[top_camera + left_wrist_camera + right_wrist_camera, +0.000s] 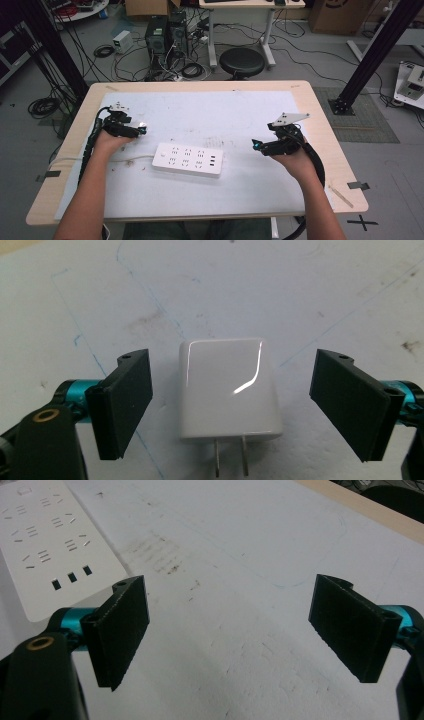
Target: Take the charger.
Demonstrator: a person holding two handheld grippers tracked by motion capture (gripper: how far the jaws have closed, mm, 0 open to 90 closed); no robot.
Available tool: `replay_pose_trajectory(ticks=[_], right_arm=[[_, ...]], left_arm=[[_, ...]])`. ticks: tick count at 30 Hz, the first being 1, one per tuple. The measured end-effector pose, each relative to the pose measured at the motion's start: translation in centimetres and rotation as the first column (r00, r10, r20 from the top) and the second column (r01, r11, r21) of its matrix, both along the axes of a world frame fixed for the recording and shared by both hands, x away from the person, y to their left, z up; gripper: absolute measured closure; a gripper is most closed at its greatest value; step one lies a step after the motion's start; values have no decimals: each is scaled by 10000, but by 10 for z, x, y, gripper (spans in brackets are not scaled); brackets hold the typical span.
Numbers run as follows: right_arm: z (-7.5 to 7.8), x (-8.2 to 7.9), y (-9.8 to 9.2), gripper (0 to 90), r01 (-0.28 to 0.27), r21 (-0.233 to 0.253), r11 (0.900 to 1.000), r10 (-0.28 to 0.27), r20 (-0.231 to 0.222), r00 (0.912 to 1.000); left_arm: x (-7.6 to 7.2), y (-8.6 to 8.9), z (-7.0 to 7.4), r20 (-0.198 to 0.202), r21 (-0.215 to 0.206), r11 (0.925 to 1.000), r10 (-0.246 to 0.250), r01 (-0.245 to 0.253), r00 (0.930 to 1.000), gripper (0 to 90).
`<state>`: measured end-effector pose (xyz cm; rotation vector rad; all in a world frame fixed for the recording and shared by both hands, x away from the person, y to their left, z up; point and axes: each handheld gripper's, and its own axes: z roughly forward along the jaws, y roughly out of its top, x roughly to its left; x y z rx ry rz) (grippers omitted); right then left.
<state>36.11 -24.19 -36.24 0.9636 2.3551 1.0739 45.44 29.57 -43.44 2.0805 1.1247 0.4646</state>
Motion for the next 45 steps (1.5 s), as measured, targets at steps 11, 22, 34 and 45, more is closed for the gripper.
replay_pose_trajectory(ticks=[11, 22, 34, 45], right_arm=[[1, 0, 3, 167, -54, -23, 10000, 54, -28, 10000], [0, 1, -1, 167, 81, -58, 10000, -83, -245, 9997], [10, -2, 11, 167, -639, 194, 9978, 645, -316, 9974], [10, -12, 15, 167, -1102, 180, 9937, 1110, -483, 9926]], left_arm=[[3, -1, -8, -242, 438, 9990, 29, -19, 9997, 314], [-1, -3, -2, -178, 612, 9981, -86, 96, 9998, 424], [-42, -10, 51, 972, -147, 9847, -1715, 1737, 9804, 424], [-92, -34, 96, 1819, 65, 9443, -3246, 3289, 9282, 425]])
